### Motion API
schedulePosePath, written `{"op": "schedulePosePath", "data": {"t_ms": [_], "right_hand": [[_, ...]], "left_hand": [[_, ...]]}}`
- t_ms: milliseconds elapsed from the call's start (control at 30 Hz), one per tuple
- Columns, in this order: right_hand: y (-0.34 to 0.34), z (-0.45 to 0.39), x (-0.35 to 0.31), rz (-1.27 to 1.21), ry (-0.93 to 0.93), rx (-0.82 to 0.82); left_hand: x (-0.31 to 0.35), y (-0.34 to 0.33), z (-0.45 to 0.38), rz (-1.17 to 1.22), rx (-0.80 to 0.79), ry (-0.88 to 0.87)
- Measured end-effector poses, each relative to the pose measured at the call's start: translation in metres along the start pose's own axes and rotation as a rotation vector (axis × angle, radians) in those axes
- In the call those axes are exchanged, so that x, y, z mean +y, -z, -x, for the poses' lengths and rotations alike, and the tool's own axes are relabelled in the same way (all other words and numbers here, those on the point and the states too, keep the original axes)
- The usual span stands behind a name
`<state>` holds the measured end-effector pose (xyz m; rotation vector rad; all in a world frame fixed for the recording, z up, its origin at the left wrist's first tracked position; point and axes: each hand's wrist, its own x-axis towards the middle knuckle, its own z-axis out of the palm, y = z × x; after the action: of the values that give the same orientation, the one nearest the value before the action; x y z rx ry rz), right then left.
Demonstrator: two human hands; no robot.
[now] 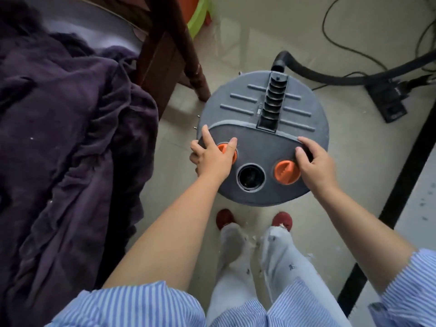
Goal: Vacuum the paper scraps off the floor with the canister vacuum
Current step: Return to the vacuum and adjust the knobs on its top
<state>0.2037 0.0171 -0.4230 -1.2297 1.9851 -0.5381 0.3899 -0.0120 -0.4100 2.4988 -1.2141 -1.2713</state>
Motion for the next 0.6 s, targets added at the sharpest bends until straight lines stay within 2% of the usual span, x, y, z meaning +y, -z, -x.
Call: {"op": "schedulePosePath", "data": {"t_ms": [333,600], "right_hand": [[-0.031,0.044,-0.008,-0.007,-0.029,0.037],[-0.06,0.058,-0.028,-0.032,0.005,-0.036]], "left_hand": [[-0.032,0.019,-0.001,-0.138,0.041,-0.048],[-0.056,0.046,-0.003,-0.162,0.082,-0.027]]}}
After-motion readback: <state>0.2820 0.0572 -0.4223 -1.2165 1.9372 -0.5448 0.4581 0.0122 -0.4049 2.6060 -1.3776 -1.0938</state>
